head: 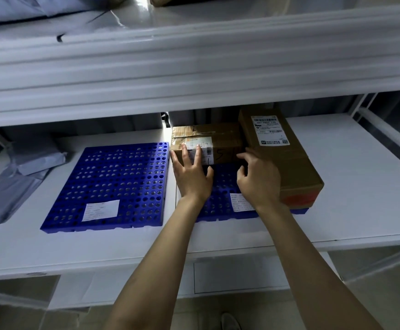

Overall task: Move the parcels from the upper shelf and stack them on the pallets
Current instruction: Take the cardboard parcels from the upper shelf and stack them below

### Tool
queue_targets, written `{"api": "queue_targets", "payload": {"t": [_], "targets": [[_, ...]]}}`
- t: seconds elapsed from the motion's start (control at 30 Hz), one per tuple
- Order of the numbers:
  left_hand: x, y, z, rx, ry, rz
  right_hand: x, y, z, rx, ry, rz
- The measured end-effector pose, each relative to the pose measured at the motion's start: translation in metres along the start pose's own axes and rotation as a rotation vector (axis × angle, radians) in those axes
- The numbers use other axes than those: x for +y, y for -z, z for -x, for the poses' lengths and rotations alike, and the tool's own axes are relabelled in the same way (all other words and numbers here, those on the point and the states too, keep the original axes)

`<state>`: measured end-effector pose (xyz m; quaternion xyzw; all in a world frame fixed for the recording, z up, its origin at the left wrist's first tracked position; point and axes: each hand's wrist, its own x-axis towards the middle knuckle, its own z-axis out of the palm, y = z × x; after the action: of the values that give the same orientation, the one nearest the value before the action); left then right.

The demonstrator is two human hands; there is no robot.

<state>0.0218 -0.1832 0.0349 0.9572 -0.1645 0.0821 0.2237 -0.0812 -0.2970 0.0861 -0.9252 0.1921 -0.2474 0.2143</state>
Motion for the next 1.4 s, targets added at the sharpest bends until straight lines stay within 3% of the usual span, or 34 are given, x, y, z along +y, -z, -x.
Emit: {"api": "queue_targets", "payload": {"t": [0.2, 0.47, 0.9, 1.07, 1.23, 1.4], "targets": [[-0.007, 0.03, 0.029, 0.026, -0.168, 0.046, -0.019, -0.003, 0.014, -0.065, 0.069, 0.011], [-0.037, 0.096, 0.088, 0.234, -0.364, -0.085, -0.059, 0.009, 0.051, -0.029, 0.181, -0.005], [-0.014, 0.228, 0.147, 0.598, -0.687, -0.065, -0.141, 0.098, 0.111, 0.466, 0.506, -0.159], [-0.001, 0.275, 0.145, 0.674, -0.752, -0.038, -0.164, 0.146, 0.105, 0.646, 0.579, -0.146], [0.017, 0.312, 0.129, 0.722, -0.725, 0.017, -0.18, 0.183, 0.079, 0.661, 0.535, -0.125], [0.039, 0.334, 0.109, 0.66, -0.687, 0.104, -0.188, 0.202, 0.044, 0.601, 0.438, -0.122]]}}
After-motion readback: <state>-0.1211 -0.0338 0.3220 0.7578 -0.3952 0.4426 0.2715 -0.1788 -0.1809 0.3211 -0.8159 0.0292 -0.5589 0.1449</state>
